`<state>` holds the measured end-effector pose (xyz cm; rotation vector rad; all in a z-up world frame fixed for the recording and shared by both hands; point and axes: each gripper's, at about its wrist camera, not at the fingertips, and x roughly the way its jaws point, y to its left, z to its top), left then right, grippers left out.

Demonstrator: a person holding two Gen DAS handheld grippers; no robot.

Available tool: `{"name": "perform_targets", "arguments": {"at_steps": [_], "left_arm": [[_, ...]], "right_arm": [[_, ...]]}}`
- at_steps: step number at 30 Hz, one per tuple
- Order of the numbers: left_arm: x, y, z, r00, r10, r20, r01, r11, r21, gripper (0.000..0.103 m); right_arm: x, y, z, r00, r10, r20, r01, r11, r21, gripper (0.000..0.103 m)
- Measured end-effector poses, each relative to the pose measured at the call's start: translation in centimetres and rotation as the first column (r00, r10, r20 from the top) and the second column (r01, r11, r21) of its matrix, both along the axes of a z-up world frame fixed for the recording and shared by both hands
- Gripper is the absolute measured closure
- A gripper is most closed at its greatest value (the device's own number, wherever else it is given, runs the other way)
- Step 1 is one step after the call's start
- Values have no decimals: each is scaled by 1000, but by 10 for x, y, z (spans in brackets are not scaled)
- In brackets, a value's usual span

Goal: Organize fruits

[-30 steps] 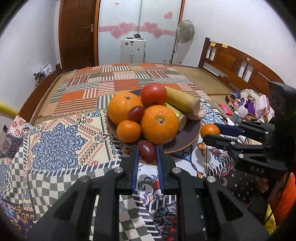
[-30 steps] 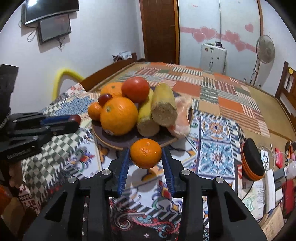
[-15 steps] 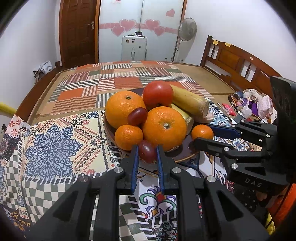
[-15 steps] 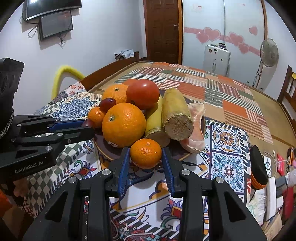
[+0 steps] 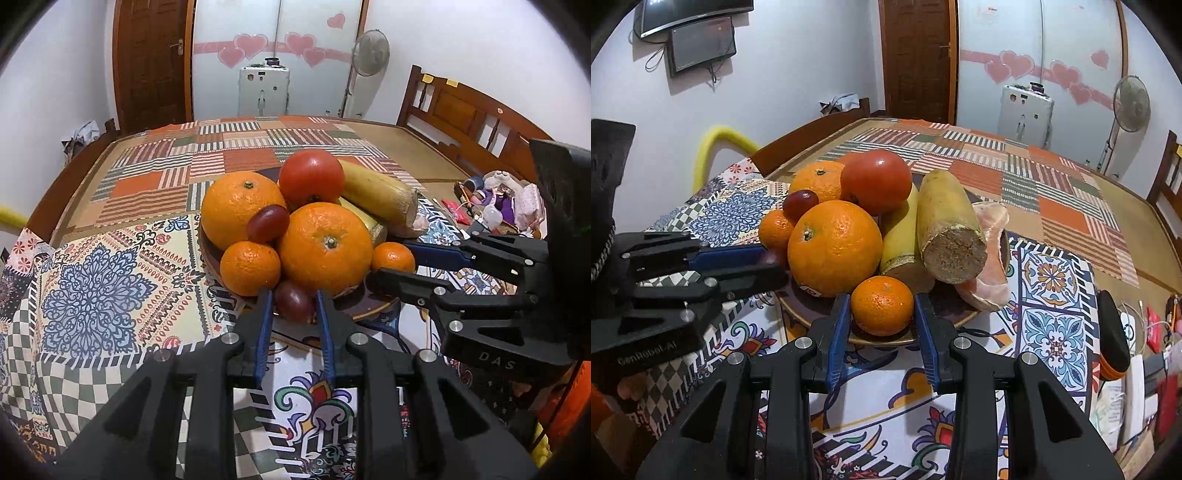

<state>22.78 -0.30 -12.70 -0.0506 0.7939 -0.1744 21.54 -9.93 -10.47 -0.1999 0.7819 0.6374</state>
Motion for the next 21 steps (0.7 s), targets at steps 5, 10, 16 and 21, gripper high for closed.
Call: {"name": "perform_targets", "arguments": {"at_steps": [5, 10, 16, 21], "left_arm": [[1, 1, -3, 1000, 3, -6, -3, 1000, -6, 77], [-5, 7, 3, 1000, 14, 8, -13, 1000, -18, 77], [-21, 12, 19, 999, 27, 44, -26, 999, -19, 77], [-47, 11, 43, 993, 44, 112, -44, 999, -1, 77]], "right_arm": [[0, 1, -1, 1000, 1, -3, -1, 1000, -3, 71], [0, 0, 0, 1000, -3, -15, 3, 1000, 7, 70], [-11, -8, 13, 1000, -16, 14, 16, 999, 27, 59], [-34, -19, 39, 996, -39, 76, 34, 997, 69, 59]]}}
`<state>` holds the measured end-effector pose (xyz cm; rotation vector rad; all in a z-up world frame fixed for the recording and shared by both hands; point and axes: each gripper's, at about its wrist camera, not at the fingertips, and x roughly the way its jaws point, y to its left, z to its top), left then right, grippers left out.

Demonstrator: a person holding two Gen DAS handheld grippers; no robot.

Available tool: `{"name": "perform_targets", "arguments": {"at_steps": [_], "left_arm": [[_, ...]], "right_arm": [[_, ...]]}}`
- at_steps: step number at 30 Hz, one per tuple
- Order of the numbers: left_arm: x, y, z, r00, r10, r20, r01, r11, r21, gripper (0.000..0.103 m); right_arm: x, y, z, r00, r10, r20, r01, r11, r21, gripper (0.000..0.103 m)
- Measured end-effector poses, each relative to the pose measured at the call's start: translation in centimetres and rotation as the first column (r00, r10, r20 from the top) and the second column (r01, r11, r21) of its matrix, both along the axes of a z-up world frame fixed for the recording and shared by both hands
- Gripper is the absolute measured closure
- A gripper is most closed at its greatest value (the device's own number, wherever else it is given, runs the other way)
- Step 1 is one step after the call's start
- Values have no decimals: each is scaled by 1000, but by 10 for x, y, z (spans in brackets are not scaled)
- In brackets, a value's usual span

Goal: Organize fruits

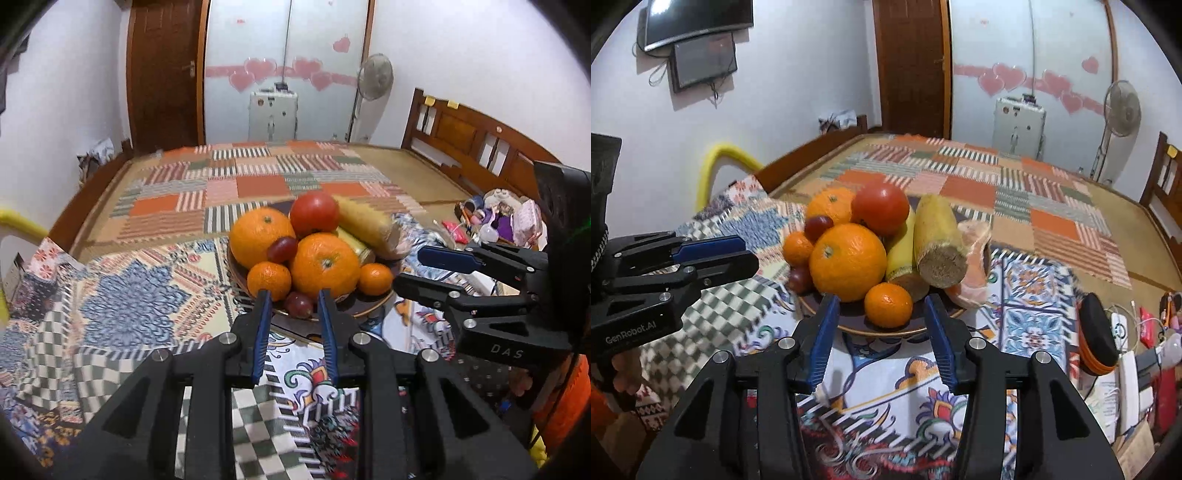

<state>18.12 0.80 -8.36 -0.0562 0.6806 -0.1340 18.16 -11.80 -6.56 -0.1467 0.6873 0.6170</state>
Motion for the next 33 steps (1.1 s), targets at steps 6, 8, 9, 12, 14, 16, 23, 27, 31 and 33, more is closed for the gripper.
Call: {"name": "perform_targets", "arguments": {"at_steps": [6, 8, 9, 12, 14, 16, 23, 27, 31, 33], "left_arm": [[-45, -4, 45, 993, 22, 114, -21, 1000, -9, 77], [-66, -7, 63, 987, 25, 161, -22, 1000, -15, 77], [-77, -8, 71, 982, 28, 188, -25, 1000, -16, 77], [-110, -13, 94, 963, 36, 268, -37, 999, -2, 77], [-127, -17, 104, 950, 37, 310, -41, 999, 7, 77], [-146, -23, 113, 936, 37, 350, -45, 999, 17, 77], [-192, -32, 129, 893, 50, 447, -71, 997, 30, 46], [-205, -32, 131, 874, 71, 481, -100, 994, 34, 30], [-214, -32, 130, 866, 79, 495, -109, 993, 33, 16], [-218, -31, 130, 862, 86, 499, -112, 993, 23, 11]], "right_arm": [[-48, -18, 53, 992, -32, 119, 23, 997, 79, 58], [-66, -24, 71, 985, -47, 165, 30, 994, 103, 59], [-77, -26, 80, 980, -56, 191, 34, 993, 115, 59], [-106, -33, 103, 961, -89, 264, 49, 987, 154, 58], [-124, -36, 114, 947, -109, 302, 56, 982, 180, 58], [-142, -37, 123, 934, -125, 335, 59, 978, 202, 58], [-176, -36, 128, 896, -179, 405, 88, 968, 234, 40], [-184, -39, 127, 877, -210, 432, 109, 963, 247, 24], [-190, -43, 130, 866, -229, 443, 124, 959, 254, 18], [-191, -43, 130, 862, -240, 447, 133, 957, 258, 13]]}}
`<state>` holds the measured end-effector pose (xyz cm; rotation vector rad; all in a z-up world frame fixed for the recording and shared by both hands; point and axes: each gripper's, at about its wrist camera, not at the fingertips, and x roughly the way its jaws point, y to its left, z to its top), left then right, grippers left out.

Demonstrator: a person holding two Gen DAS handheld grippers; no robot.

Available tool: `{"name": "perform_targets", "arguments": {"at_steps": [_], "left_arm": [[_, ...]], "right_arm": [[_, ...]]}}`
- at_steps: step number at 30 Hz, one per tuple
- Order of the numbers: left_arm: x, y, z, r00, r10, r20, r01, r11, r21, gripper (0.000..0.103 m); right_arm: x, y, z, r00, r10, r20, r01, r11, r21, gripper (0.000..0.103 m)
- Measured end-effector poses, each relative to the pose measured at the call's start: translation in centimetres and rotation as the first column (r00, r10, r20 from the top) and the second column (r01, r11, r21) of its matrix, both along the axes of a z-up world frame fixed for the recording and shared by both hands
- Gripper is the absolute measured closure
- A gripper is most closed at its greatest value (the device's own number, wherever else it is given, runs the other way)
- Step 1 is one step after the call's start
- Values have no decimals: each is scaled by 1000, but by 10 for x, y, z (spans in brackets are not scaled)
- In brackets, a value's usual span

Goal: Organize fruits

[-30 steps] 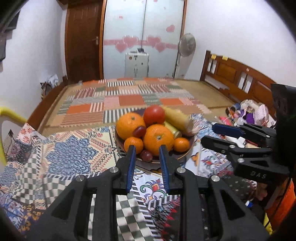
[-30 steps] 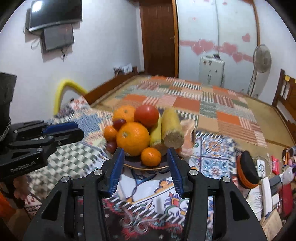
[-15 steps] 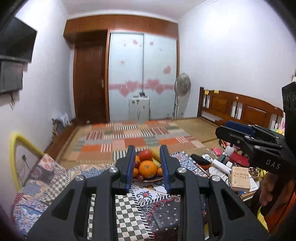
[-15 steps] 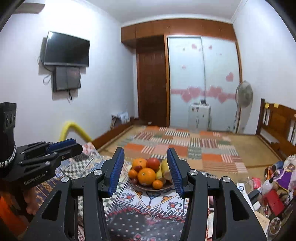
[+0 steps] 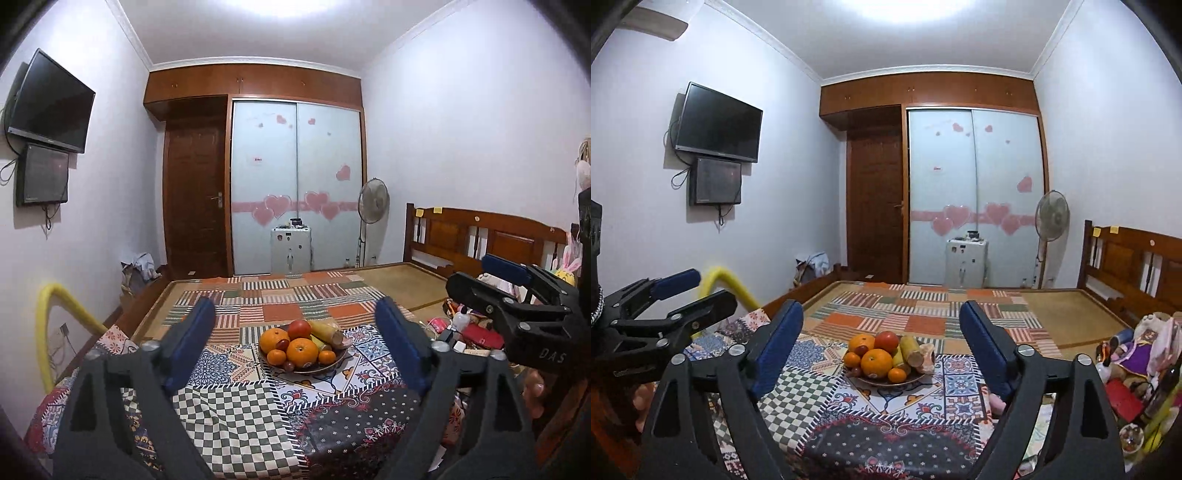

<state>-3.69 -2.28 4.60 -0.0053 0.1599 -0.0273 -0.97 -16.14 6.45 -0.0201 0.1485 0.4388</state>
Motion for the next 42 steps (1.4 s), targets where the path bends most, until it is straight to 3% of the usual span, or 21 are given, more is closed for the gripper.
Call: {"name": "perform_targets", "arguments": {"at_steps": [2, 4, 42], "left_arm": [[-2, 0, 0, 1000, 3, 4, -3, 1000, -1, 10], [-3, 0, -1, 1000, 8, 7, -8, 1000, 2, 6], [-17, -2, -4, 999, 22, 40, -22, 1000, 15, 1]], "right_arm": [[-3, -3, -1, 1000, -8, 6, 8, 1000, 11, 2], [-4, -4, -1, 1000, -17, 14, 17, 1000, 16, 0], [-18, -4, -3, 999, -19, 40, 17, 999, 38, 0]]}}
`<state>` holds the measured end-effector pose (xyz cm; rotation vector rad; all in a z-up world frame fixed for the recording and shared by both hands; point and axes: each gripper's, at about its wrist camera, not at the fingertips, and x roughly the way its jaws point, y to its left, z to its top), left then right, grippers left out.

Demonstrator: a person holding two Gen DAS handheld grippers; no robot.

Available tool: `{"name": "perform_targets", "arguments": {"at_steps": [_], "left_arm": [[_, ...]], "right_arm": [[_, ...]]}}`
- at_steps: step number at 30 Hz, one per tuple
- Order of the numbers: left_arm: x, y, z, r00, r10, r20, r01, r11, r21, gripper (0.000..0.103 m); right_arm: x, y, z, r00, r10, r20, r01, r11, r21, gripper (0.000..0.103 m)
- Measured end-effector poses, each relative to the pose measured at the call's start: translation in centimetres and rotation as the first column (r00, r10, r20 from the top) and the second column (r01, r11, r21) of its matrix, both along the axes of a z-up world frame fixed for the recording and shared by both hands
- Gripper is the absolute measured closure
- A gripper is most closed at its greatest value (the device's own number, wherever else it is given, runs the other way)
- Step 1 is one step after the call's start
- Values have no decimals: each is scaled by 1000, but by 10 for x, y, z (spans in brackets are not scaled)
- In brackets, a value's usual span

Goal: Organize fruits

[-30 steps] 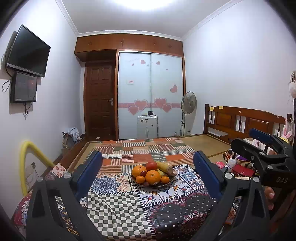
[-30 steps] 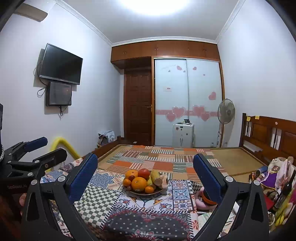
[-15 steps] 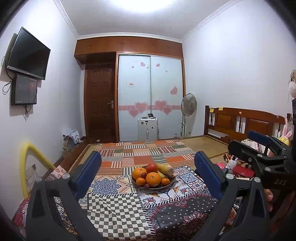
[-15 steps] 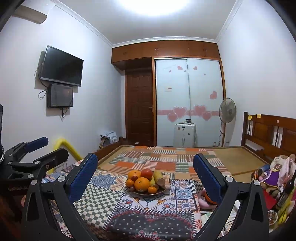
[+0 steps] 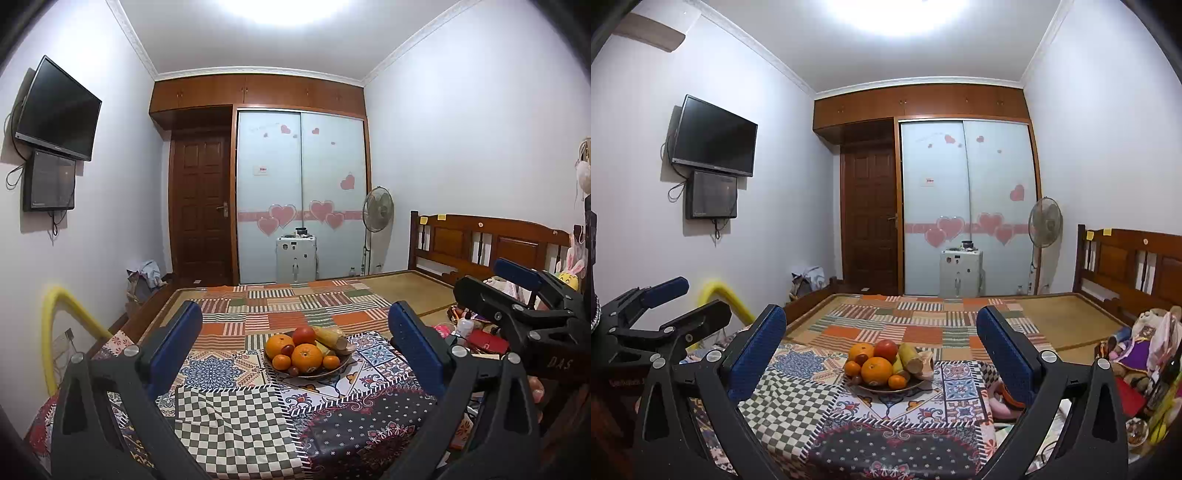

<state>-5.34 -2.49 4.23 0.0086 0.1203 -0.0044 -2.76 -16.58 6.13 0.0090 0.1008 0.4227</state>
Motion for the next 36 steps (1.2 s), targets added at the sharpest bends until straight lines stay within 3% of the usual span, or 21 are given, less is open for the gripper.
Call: {"name": "perform_targets", "arguments": {"at_steps": [36], "left_arm": [[1, 0, 0, 1000, -17, -10, 17, 1000, -13, 0]], "right_arm": [[1, 1, 3, 1000, 2, -6, -2, 1000, 18, 0]]}}
